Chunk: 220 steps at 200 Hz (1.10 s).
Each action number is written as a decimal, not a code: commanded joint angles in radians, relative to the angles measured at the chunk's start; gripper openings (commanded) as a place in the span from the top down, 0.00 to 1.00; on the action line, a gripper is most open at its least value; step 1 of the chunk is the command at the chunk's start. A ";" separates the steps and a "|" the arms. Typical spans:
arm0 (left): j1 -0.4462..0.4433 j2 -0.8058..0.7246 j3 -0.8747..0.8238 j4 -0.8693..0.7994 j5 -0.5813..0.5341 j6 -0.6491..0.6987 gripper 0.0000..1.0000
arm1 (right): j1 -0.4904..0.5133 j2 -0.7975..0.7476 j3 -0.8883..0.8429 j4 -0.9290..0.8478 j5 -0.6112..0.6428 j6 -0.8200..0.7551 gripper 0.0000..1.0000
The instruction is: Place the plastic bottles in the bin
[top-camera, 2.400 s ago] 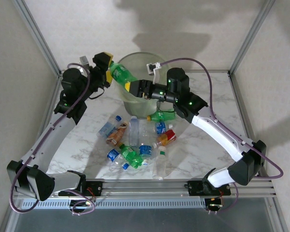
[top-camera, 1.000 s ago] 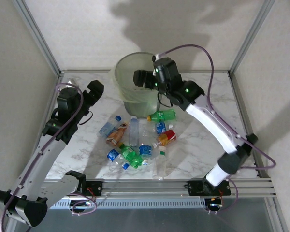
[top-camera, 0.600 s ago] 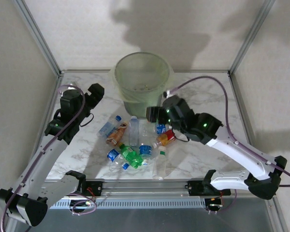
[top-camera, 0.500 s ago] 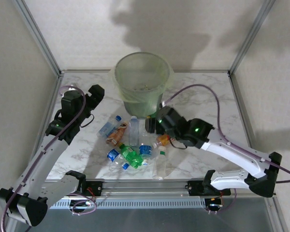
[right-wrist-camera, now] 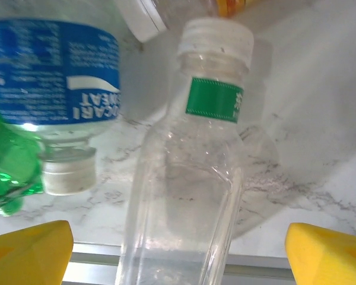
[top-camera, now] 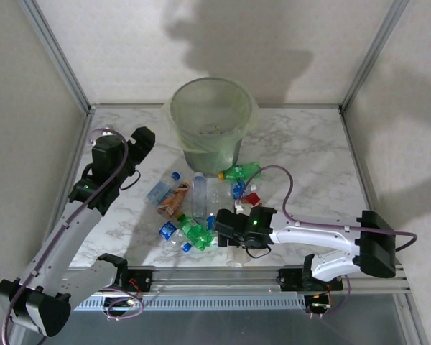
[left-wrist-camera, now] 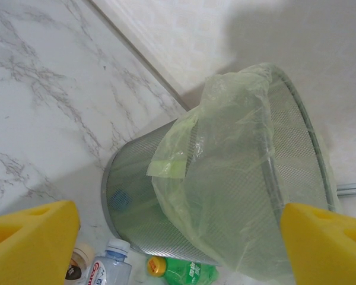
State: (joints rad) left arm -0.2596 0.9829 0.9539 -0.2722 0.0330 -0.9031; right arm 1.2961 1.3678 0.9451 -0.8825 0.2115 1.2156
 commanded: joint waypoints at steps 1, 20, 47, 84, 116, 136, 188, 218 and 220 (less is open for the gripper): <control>-0.001 -0.003 -0.010 0.018 -0.004 -0.011 0.13 | 0.006 0.041 -0.009 0.003 -0.047 0.046 0.07; 0.000 -0.007 -0.015 0.016 -0.007 -0.008 0.13 | 0.005 0.079 -0.009 0.027 -0.072 0.040 0.08; 0.002 -0.007 -0.024 0.023 -0.003 -0.013 0.13 | -0.018 0.126 -0.025 0.017 -0.091 0.048 0.11; 0.003 0.001 -0.029 0.030 -0.001 -0.017 0.13 | -0.058 0.142 -0.072 0.077 -0.106 0.025 0.16; 0.004 0.004 -0.027 0.028 -0.002 -0.015 0.13 | -0.075 0.143 -0.097 0.094 -0.101 0.007 0.26; 0.005 0.003 -0.030 0.028 -0.004 -0.016 0.13 | -0.079 0.119 -0.115 0.095 -0.091 0.008 0.33; 0.006 0.008 -0.021 0.028 0.000 -0.020 0.14 | -0.081 -0.035 -0.134 0.100 -0.030 -0.021 0.42; 0.008 0.012 0.061 -0.019 -0.027 0.031 0.13 | -0.080 -0.157 -0.038 0.089 0.060 -0.133 0.42; 0.008 0.011 0.068 -0.023 -0.030 0.036 0.13 | -0.081 -0.162 -0.030 0.092 0.067 -0.144 0.42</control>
State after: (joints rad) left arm -0.2581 0.9943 0.9394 -0.2707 0.0322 -0.9123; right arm 1.2217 1.2903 0.8238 -0.7815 0.1715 1.1740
